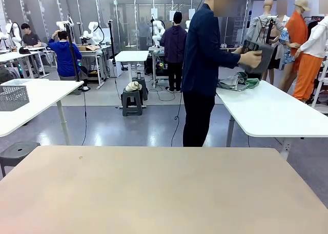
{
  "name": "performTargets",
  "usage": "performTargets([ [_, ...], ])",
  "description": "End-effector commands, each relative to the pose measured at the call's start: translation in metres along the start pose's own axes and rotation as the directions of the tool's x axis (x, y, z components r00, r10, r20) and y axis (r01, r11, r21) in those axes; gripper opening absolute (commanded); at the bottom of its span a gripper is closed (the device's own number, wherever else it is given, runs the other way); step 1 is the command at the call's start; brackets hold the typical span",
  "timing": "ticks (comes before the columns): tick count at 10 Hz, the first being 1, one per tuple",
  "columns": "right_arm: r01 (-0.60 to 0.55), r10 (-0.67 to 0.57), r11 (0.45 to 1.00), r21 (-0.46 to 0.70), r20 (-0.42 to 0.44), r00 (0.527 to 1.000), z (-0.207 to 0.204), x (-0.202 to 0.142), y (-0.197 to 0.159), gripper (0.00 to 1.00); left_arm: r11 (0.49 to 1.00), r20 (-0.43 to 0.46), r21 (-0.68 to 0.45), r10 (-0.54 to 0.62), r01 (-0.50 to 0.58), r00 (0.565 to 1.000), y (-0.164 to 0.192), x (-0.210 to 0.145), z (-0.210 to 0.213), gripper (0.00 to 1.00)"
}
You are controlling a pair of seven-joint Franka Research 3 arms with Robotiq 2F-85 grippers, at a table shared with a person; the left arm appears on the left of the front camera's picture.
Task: Fold the towels and place them in the basket.
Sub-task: When a person lays out a Towel with hook on the table, fold it in half twice.
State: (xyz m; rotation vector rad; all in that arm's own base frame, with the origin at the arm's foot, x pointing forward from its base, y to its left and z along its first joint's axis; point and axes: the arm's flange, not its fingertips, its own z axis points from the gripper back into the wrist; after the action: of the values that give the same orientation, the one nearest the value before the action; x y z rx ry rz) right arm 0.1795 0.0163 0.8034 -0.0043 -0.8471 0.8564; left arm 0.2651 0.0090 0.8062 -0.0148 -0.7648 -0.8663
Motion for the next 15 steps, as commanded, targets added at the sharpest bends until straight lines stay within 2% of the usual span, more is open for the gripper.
performTargets([
  [1,0.0,0.0,1.0,0.0,0.002,1.0,-0.0002,0.0,-0.001,1.0,1.0,0.0,0.003,-0.009,0.009,1.0,-0.0015,-0.0015,-0.0002,1.0],
  [15,0.0,0.0,1.0,0.0,0.002,1.0,-0.0002,0.0,-0.001,1.0,1.0,0.0,0.003,-0.009,0.009,1.0,-0.0015,-0.0015,-0.0002,1.0],
])
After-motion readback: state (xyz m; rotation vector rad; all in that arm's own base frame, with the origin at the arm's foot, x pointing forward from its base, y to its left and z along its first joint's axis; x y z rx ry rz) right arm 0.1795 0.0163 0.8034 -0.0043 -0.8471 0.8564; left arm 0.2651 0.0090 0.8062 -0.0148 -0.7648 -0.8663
